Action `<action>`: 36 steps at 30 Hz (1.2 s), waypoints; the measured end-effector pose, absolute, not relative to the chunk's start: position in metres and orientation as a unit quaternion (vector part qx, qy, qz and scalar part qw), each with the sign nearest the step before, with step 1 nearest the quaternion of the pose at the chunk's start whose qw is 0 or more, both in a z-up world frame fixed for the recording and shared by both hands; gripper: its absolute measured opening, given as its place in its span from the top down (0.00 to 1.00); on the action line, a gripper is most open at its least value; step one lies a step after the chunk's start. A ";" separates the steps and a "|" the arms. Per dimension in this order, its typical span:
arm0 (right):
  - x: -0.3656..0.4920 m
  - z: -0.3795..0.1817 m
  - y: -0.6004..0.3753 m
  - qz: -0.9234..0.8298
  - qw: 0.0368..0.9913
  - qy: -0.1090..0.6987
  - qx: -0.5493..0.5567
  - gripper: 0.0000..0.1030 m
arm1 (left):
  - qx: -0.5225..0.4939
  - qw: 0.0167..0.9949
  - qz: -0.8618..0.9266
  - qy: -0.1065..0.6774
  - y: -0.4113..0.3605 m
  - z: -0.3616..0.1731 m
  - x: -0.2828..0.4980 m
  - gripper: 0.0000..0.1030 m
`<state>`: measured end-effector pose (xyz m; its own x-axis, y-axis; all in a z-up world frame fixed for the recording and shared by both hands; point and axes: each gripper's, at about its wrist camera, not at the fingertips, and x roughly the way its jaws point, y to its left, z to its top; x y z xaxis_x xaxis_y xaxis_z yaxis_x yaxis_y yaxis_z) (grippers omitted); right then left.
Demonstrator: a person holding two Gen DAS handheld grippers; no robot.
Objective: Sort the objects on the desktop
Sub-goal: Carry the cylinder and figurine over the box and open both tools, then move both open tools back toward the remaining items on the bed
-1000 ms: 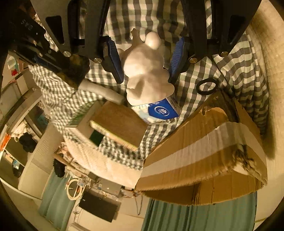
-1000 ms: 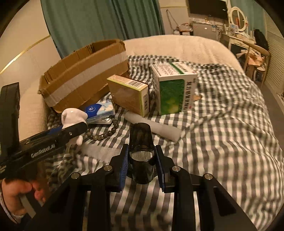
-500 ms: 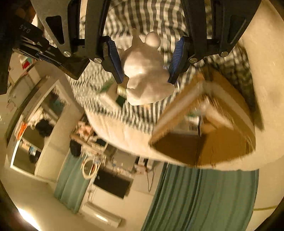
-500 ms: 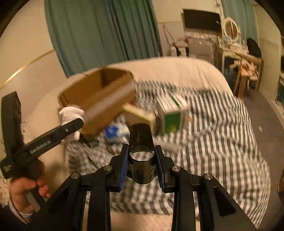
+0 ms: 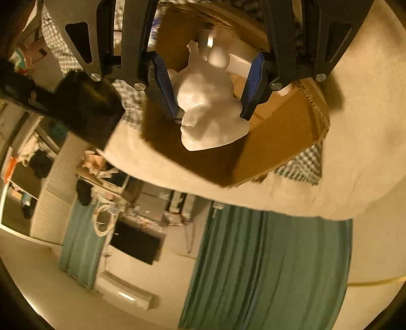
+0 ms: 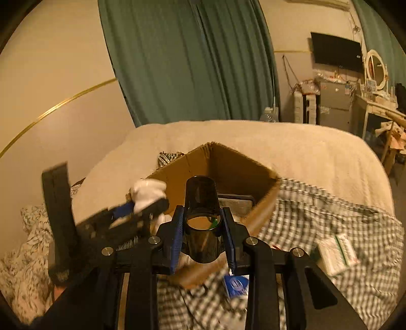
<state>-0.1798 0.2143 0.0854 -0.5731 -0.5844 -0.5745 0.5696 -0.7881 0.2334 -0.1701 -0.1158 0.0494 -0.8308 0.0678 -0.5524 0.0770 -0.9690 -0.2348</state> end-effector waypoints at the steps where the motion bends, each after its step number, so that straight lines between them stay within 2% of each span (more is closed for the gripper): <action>1: -0.191 0.077 0.204 -0.885 0.323 -0.014 0.335 0.73 | 0.298 0.001 -0.946 0.125 -0.115 0.043 -0.175 0.49; 4: -0.212 0.064 0.192 -0.883 0.319 -0.035 0.343 0.70 | 0.304 -0.001 -0.947 0.105 -0.107 0.037 -0.181 0.46; 5: -0.216 0.061 0.193 -0.882 0.320 -0.046 0.344 0.57 | 0.304 -0.002 -0.948 0.096 -0.103 0.035 -0.181 0.40; 6: -0.219 0.059 0.196 -0.880 0.321 -0.058 0.346 0.50 | 0.304 -0.004 -0.948 0.088 -0.100 0.034 -0.180 0.34; 7: -0.223 0.059 0.204 -0.879 0.320 -0.073 0.344 0.42 | 0.302 -0.003 -0.950 0.081 -0.098 0.034 -0.179 0.20; 8: -0.220 0.061 0.210 -0.883 0.314 -0.078 0.340 0.41 | 0.298 0.000 -0.951 0.077 -0.096 0.035 -0.177 0.12; 11: -0.203 0.064 0.243 -0.895 0.294 -0.075 0.328 0.40 | 0.295 0.008 -0.952 0.081 -0.092 0.036 -0.170 0.05; 14: -0.181 0.063 0.285 -0.909 0.266 -0.061 0.314 0.34 | 0.296 -0.005 -0.950 0.102 -0.088 0.038 -0.159 0.05; 22: -0.130 0.014 0.407 -0.936 0.167 0.008 0.308 0.34 | 0.287 -0.041 -0.951 0.106 -0.038 0.032 -0.118 0.05; 25: -0.127 -0.017 0.445 -0.933 0.139 -0.030 0.330 0.33 | 0.284 -0.059 -0.951 0.103 -0.007 0.030 -0.110 0.00; 30: -0.151 -0.027 0.458 -0.930 0.138 -0.070 0.333 0.32 | 0.319 -0.085 -0.941 0.073 0.051 0.006 -0.109 0.00; 32: -0.160 -0.024 0.449 -0.935 0.152 -0.065 0.314 0.26 | 0.328 -0.063 -0.941 0.055 0.068 -0.005 -0.112 0.00; 36: -0.170 -0.036 0.441 -0.941 0.140 -0.016 0.308 0.26 | 0.329 0.019 -0.943 0.058 0.090 -0.023 -0.123 0.00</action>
<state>-0.1698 0.4410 -0.0356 -0.7714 -0.2743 -0.5742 0.2540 -0.9600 0.1173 -0.1227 0.0901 -0.0234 -0.7834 0.0018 -0.6215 0.0745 -0.9925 -0.0967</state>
